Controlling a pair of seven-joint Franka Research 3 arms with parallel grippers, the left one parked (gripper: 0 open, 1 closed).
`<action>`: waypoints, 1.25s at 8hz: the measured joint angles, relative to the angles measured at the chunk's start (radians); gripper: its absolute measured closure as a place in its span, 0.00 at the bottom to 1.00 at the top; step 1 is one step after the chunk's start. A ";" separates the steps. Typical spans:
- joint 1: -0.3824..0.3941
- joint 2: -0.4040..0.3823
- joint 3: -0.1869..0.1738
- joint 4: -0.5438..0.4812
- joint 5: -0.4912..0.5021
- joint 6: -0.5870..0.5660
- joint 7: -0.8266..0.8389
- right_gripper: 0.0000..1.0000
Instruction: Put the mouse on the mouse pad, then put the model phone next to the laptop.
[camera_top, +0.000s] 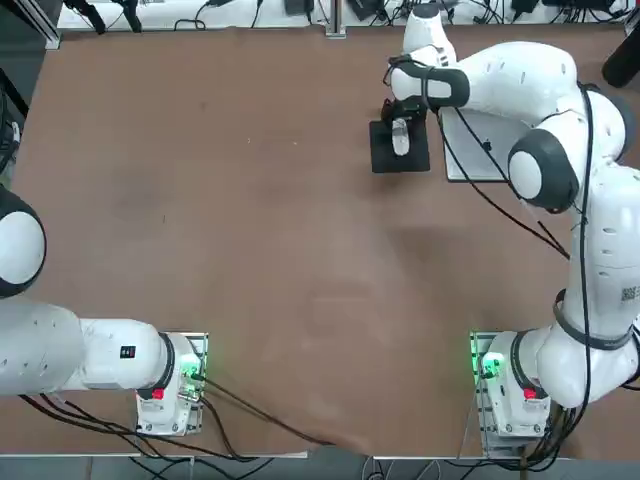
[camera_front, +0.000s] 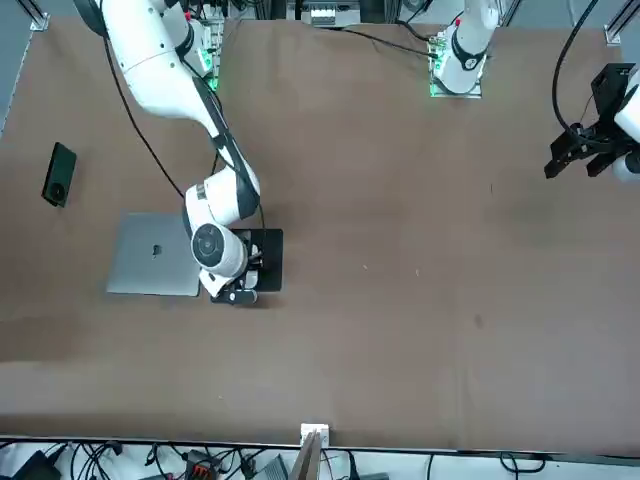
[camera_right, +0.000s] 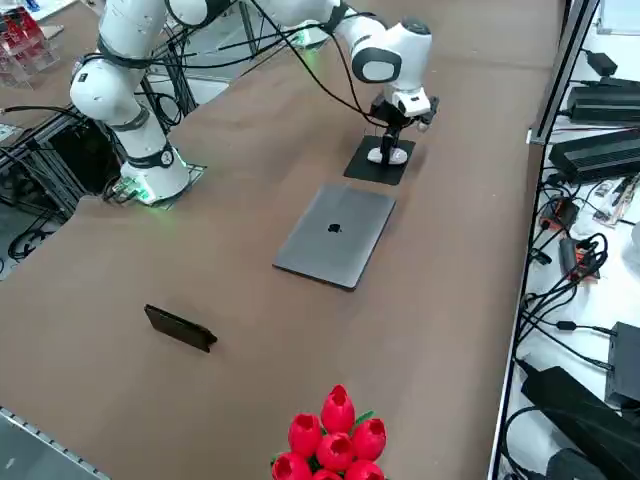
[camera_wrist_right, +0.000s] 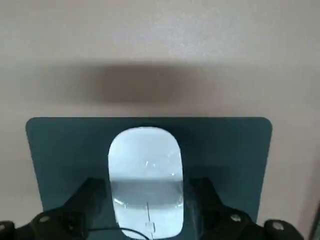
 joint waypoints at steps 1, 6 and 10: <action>-0.002 -0.014 -0.001 0.009 0.000 -0.028 0.000 0.00; -0.175 -0.276 -0.018 0.036 0.014 -0.490 -0.004 0.00; -0.523 -0.297 -0.038 0.028 -0.056 -0.558 -0.228 0.00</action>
